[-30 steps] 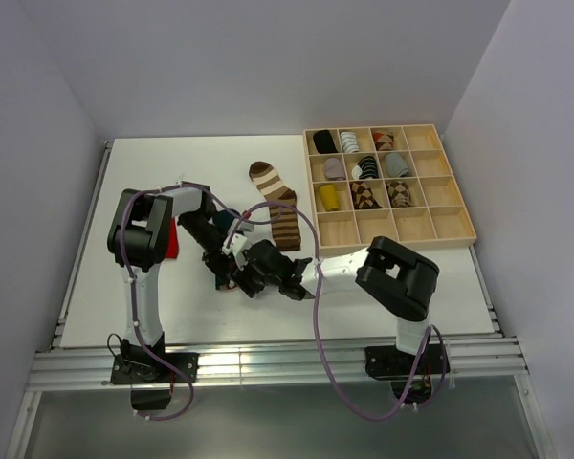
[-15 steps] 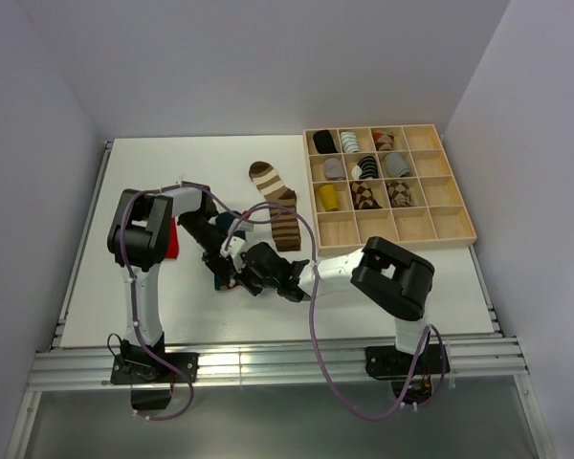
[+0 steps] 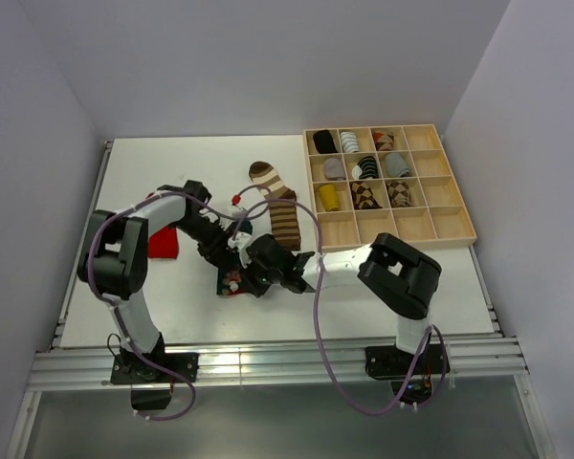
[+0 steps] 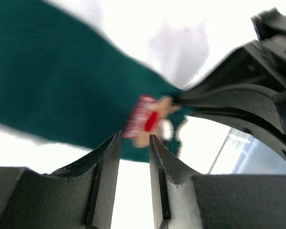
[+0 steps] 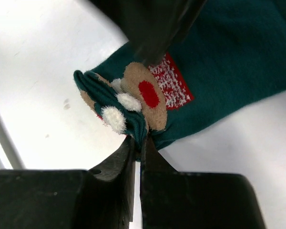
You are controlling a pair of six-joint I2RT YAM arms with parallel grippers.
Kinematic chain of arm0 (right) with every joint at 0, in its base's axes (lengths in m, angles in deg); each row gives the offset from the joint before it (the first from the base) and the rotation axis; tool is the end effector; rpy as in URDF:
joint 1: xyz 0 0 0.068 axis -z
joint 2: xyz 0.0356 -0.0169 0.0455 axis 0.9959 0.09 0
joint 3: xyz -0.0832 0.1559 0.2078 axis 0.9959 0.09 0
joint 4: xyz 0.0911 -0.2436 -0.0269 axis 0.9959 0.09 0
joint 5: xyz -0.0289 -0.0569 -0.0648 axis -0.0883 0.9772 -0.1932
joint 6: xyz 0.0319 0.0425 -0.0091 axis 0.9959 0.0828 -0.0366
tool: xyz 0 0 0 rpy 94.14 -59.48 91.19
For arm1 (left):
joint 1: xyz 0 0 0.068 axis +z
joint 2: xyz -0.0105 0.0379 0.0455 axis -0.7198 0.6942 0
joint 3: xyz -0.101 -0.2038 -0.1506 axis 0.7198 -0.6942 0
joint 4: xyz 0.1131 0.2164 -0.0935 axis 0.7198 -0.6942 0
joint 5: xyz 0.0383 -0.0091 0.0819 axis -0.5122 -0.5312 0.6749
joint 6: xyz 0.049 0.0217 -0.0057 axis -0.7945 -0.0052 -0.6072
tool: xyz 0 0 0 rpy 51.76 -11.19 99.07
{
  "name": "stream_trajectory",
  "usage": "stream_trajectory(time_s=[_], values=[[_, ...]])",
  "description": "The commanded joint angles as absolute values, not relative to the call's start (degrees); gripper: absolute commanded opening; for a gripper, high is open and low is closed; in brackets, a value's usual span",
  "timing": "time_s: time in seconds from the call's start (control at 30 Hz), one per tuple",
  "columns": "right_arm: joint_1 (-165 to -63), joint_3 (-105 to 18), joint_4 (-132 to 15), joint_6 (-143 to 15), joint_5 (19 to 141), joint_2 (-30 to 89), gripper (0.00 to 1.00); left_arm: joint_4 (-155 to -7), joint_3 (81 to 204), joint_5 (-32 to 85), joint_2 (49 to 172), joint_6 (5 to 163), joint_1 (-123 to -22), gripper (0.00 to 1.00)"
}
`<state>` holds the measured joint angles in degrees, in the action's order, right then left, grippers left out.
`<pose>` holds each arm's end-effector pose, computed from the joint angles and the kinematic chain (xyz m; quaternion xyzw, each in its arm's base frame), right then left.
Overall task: Roll the socks
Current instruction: Roll the sock at the center of the board.
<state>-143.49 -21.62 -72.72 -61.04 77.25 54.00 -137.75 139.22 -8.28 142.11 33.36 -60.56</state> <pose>0.1896 0.3239 0.1424 -0.4085 0.7995 0.3116 0.3111 0.3061 -0.1043 0.1604 0.4095 0.8354 -0.3627 0.0528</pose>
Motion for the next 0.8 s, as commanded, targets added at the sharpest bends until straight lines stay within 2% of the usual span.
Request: stream_trajectory(time_s=[0.0, 0.2, 0.4, 0.6, 0.77], values=[[-143.11, -24.9, -62.33, -57.51, 71.96, 52.04, 0.0, -125.19, 135.52, -3.35, 134.55, 39.67, -59.75, 0.36], [-140.04, -34.56, -47.59, -54.09, 66.16, 56.08, 0.0, -113.49, 127.88, 4.55, 123.74, 44.41, -59.66, 0.36], [-133.54, -39.13, -42.38, -49.95, 55.79, 61.52, 0.0, -104.1, 120.14, 10.71, 110.65, 47.84, -59.57, 0.4], [-130.98, -45.29, -36.84, -49.77, 50.17, 67.41, 0.0, -103.02, 115.66, 11.61, 103.43, 45.75, -59.66, 0.42], [-128.26, -51.26, -32.1, -48.45, 44.19, 71.29, 0.0, -99.6, 109.07, 17.13, 95.61, 40.73, -63.08, 0.5]])
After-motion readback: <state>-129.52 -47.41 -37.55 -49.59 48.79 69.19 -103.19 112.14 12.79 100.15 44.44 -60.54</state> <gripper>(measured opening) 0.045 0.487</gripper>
